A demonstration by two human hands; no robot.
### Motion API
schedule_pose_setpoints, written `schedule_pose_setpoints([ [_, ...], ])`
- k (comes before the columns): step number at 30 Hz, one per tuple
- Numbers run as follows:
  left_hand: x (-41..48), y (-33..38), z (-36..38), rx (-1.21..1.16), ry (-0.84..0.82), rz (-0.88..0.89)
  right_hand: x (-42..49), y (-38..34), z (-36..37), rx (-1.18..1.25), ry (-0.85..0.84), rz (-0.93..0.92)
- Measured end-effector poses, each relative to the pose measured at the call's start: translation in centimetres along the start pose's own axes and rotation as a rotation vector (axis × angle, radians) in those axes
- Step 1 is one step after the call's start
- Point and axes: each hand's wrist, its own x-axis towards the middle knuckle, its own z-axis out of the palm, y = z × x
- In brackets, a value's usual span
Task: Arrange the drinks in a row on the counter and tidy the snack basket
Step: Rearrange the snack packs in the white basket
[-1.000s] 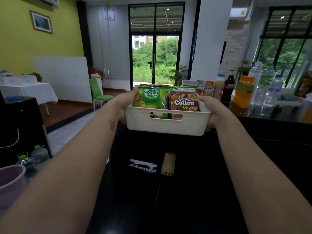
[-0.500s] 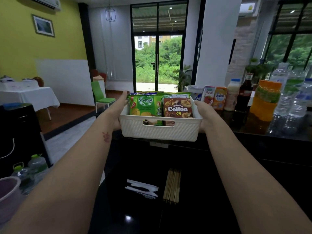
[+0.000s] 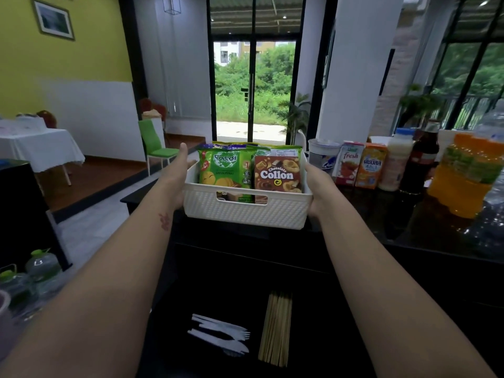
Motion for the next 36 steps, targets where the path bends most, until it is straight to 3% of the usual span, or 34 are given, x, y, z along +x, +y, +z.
schedule_pose_setpoints([
  [12, 4.5, 0.5, -0.7, 0.119, -0.032, 0.021, 1.0, 0.0, 1.7, -0.093, 0.132, -0.070],
  [15, 4.3, 0.8, -0.5, 0.256, -0.006, 0.077, 0.8, -0.3, 2.0, -0.170, 0.183, -0.054],
  [17, 4.3, 1.0, -0.4, 0.542, 0.096, 0.239, 0.8, -0.4, 1.9, -0.465, 0.300, -0.108],
  [20, 4.7, 1.8, -0.4, 0.985, 0.321, 0.603, 1.0, -0.9, 1.7, -1.044, 0.572, -0.500],
  [22, 5.1, 2.8, 0.3, 1.182, 0.348, 0.813, 1.1, -1.6, 2.8, -1.191, 0.468, -0.695],
  [24, 5.3, 3.5, 1.6, 1.417, 0.221, 0.893, 1.5, -1.9, 4.1, -1.372, 0.297, -0.729],
  [28, 5.1, 4.1, 3.9, 1.741, 0.067, 0.814, 2.0, -2.0, 5.4, -1.717, 0.175, -0.663],
  [33, 3.5, 5.7, 4.5, 1.774, -0.018, 0.588, 0.9, -3.2, 6.0, -1.942, 0.234, -0.550],
  [36, 2.4, 6.7, 4.3, 1.716, -0.100, 0.583, -0.2, -4.3, 6.2, -1.963, 0.198, -0.444],
])
